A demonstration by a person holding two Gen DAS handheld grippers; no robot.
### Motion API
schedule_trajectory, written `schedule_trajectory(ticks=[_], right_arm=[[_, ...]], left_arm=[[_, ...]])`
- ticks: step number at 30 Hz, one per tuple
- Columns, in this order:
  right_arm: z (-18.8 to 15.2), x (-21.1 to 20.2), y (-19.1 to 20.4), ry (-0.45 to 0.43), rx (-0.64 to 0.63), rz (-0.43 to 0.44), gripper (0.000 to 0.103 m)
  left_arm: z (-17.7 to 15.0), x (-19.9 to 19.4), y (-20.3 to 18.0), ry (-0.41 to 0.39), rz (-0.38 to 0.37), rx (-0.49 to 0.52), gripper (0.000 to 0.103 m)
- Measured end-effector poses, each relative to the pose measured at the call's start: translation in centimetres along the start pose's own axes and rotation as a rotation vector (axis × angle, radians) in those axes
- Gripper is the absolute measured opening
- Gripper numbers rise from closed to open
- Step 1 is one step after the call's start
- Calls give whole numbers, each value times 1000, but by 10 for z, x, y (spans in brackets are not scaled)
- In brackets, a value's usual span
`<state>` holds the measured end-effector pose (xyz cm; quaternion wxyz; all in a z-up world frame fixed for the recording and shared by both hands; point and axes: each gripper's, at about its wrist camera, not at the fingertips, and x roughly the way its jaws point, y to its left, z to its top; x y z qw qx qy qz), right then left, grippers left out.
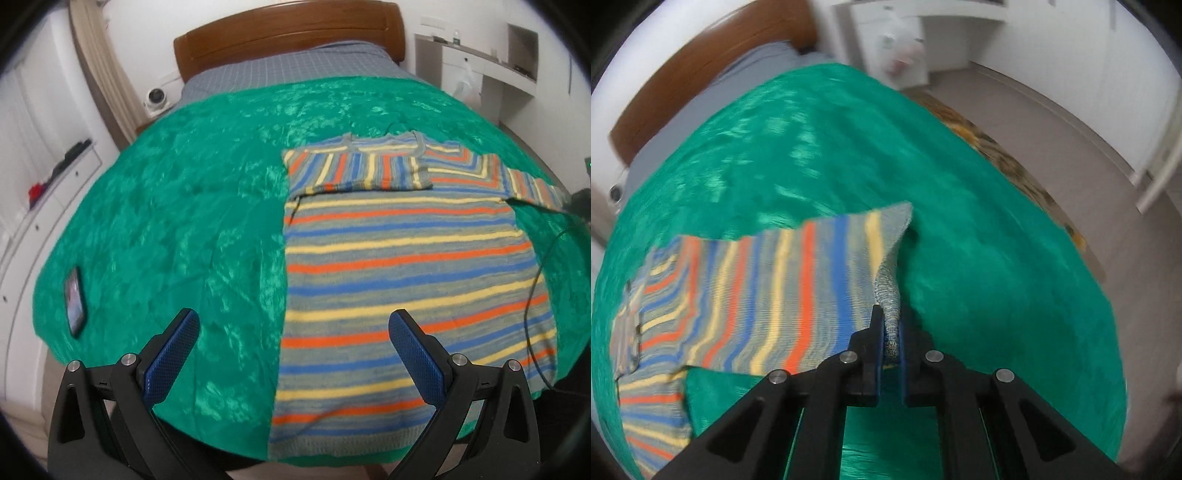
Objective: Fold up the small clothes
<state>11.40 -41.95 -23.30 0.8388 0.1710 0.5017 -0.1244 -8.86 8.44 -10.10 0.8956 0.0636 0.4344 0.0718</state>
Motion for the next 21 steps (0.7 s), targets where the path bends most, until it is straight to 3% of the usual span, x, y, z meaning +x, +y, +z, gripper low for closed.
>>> schedule_trajectory(ticks=[5, 7, 9, 13, 17, 19, 20, 21], right_arm=[[-8, 4, -7, 2, 2, -13, 7], [-10, -2, -3, -10, -32, -25, 23], [-19, -17, -1, -36, -53, -23, 70], [-45, -64, -2, -135, -70, 28, 74], [-81, -93, -5, -160, -83, 76, 74], [-102, -103, -4, -155, -106, 90, 74], [-114, -108, -2, -152, -123, 95, 74], [-121, -109, 0, -152, -133, 94, 74]], left_arm=[[54, 28, -4, -26, -94, 78, 102], [92, 49, -15, -44, -154, 119, 102], [127, 72, -36, -41, -232, 171, 102], [171, 130, -112, 42, -376, 356, 102], [172, 192, -176, 138, -318, 520, 100], [163, 218, -190, 217, -290, 559, 69], [160, 224, -189, 251, -323, 544, 46], [162, 222, -183, 248, -351, 509, 12]])
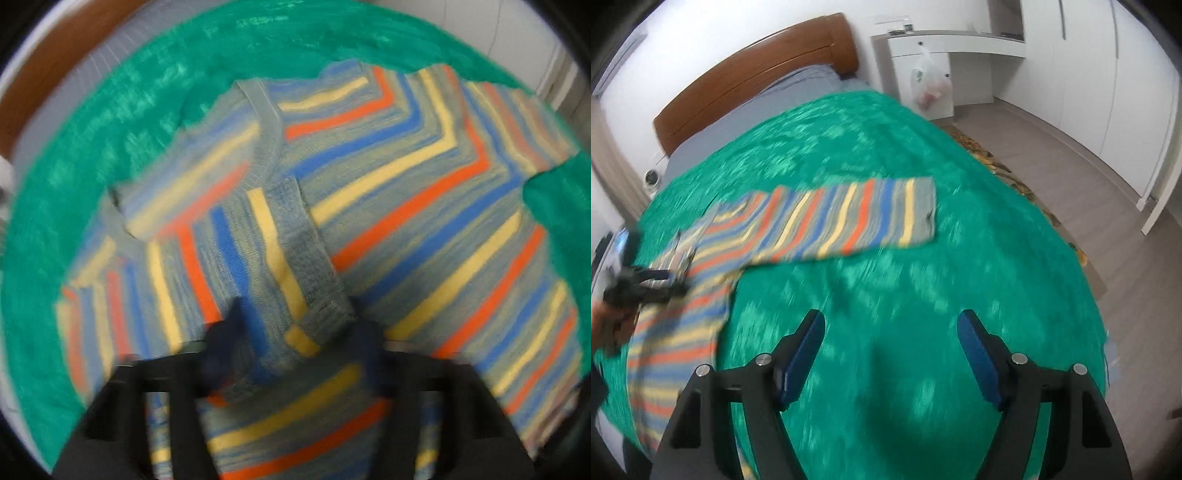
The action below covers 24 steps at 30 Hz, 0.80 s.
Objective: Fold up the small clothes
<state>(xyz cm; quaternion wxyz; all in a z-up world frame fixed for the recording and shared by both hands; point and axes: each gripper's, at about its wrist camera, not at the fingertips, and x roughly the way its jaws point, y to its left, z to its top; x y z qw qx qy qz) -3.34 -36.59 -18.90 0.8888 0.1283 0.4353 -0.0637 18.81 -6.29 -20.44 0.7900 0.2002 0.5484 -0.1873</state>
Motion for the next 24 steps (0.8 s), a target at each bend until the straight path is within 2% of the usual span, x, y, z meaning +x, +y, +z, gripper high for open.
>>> schedule_trajectory(ticks=[1, 4, 7, 9, 11, 13, 15, 18, 24], right_arm=[[-9, -5, 4, -2, -16, -1, 74], [-27, -14, 15, -18, -49, 13, 74], [-37, -19, 27, -25, -52, 40, 74], [-41, -21, 36, -32, -42, 76, 74], [-43, -19, 43, -31, -36, 99, 74], [-46, -13, 54, -18, -32, 122, 74], [-49, -9, 64, -2, -38, 133, 74], [-52, -9, 78, 4, -51, 145, 74], [-52, -21, 89, -24, -108, 96, 74]], left_arm=[[-4, -11, 9, -28, 4, -34, 7], [-25, -53, 53, -136, 9, -168, 6], [-71, -90, 134, -205, 50, -417, 6], [-111, -100, 190, -208, 123, -591, 6], [-160, -102, 245, -178, 223, -761, 6], [-198, -96, 280, -138, 299, -871, 5], [-228, -88, 301, -96, 360, -933, 5], [-266, -77, 318, -59, 404, -1010, 4], [-271, -60, 321, -41, 414, -1028, 4]])
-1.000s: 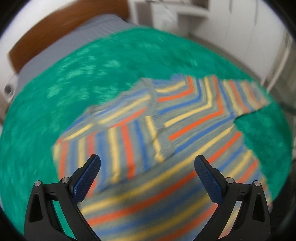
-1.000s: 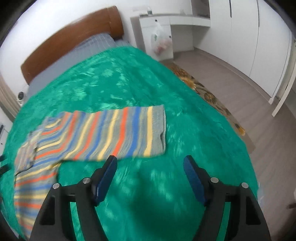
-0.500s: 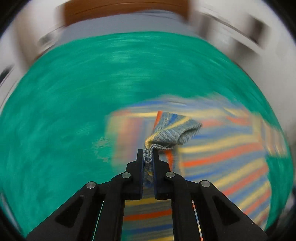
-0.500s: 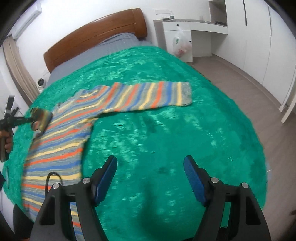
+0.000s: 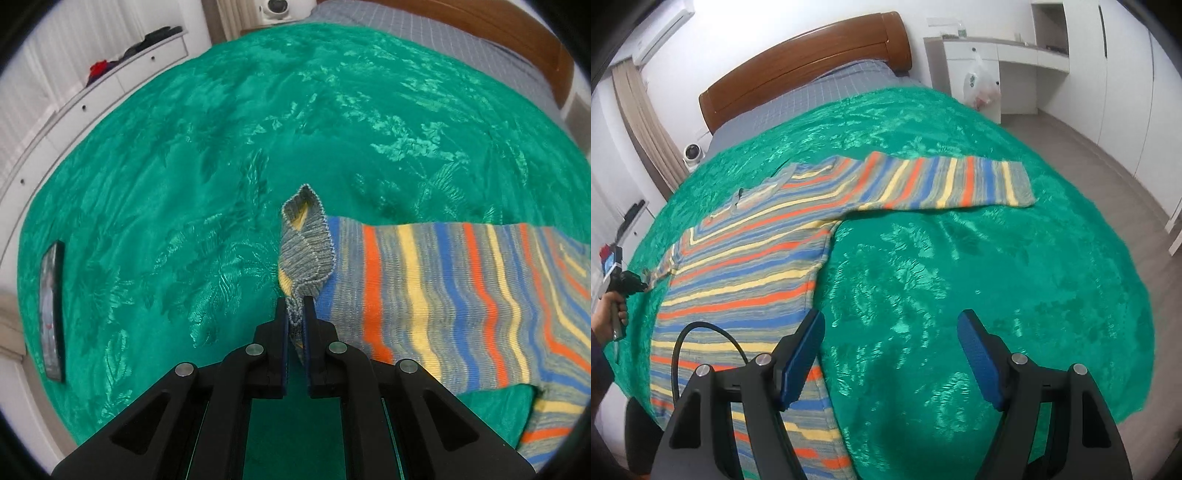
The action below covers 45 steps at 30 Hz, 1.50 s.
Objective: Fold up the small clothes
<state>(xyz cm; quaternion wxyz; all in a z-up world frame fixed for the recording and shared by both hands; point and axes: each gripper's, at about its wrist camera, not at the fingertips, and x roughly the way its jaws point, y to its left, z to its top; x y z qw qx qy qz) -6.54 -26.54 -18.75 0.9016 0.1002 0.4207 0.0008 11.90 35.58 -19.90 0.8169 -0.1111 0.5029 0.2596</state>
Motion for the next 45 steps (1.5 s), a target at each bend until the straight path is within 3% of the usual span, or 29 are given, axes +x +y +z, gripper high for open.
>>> schedule_trajectory(ticks=[4, 7, 8, 9, 11, 17, 19, 26, 32, 35, 41, 45], right_arm=[[8, -23, 3, -68, -94, -90, 74], [23, -49, 8, -162, -234, -229, 74], [28, -57, 9, -186, -260, -261, 78], [34, -66, 8, -213, -285, -296, 89], [47, -84, 7, -267, -323, -372, 102], [68, -125, 20, -404, -383, -562, 102], [67, -124, 26, -389, -366, -552, 102], [31, -94, 63, -291, -305, -359, 102], [5, -82, 93, -273, -283, -213, 102], [-4, -83, 106, -275, -308, -180, 102], [-2, -96, 110, -294, -320, -169, 102], [3, -106, 106, -309, -287, -180, 102]], left_arm=[[-1, 4, -1, 2, 1, -3, 4], [-3, -1, -6, -17, -40, 55, 10], [-5, -7, -7, -30, -47, 70, 23], [-8, -17, -5, -46, -63, 80, 55], [-15, -38, 1, -100, -95, 80, 81], [-54, -109, 6, -208, -189, 157, 99], [-78, -133, 3, -250, -211, 181, 100], [-148, -187, -16, -289, -268, 212, 101], [-183, -208, -34, -331, -294, 269, 103], [-183, -189, -42, -341, -259, 322, 103], [-146, -110, -45, -260, -205, 285, 102], [-126, -73, -52, -250, -188, 266, 102]])
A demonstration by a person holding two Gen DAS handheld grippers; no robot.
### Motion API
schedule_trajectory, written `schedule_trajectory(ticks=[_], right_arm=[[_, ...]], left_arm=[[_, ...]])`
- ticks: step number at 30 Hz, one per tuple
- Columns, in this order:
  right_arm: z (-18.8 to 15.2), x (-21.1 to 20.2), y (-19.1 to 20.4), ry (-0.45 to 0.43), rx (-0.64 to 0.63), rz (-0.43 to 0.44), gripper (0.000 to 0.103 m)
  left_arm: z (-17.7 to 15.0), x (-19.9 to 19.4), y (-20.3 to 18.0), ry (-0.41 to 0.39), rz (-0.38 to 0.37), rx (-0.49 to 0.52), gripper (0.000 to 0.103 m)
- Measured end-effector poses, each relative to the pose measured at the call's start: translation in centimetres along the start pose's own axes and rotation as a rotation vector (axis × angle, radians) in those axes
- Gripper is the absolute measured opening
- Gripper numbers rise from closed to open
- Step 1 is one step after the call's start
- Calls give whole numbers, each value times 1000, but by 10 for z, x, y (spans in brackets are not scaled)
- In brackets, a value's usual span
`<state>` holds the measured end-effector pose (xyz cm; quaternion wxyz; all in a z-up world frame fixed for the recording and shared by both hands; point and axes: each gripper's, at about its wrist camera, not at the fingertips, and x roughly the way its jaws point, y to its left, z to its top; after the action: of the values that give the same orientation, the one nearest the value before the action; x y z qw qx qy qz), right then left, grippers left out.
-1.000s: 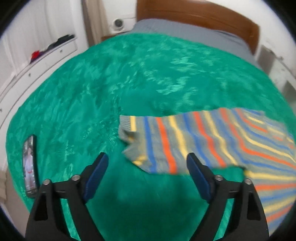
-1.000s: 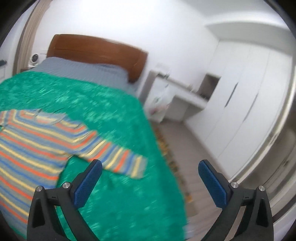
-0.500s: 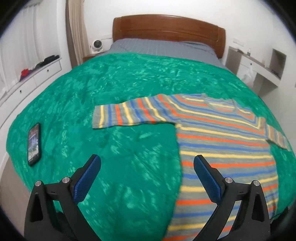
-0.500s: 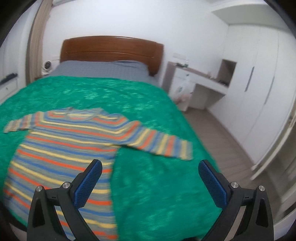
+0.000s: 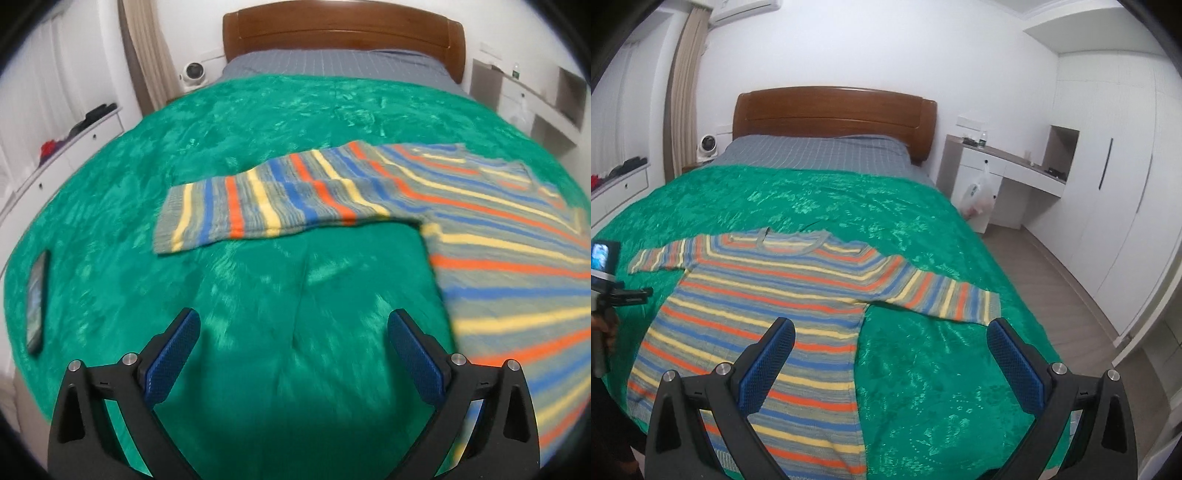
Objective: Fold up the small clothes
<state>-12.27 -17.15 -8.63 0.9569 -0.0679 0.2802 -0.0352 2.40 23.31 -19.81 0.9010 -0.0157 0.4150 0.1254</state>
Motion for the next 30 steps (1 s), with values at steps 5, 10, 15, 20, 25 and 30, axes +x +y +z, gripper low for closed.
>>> schedule_trajectory(ticks=[5, 10, 15, 20, 25, 30], right_arm=[[-1, 0, 5, 20, -14, 1, 102], [-6, 9, 9, 48, -4, 28, 102], [-7, 22, 13, 78, 17, 58, 102], [-6, 24, 16, 70, 19, 67, 102], [-11, 32, 15, 94, 29, 66, 102], [-11, 42, 20, 122, 45, 92, 102]], left_arm=[[-9, 33, 2, -5, -52, -47, 103], [-17, 26, -4, -51, -25, -23, 103], [-19, 27, 4, -77, -54, -46, 103], [-18, 28, 3, -77, -49, -44, 103], [-18, 28, 3, -76, -50, -45, 103], [-18, 28, 4, -76, -49, -44, 103]])
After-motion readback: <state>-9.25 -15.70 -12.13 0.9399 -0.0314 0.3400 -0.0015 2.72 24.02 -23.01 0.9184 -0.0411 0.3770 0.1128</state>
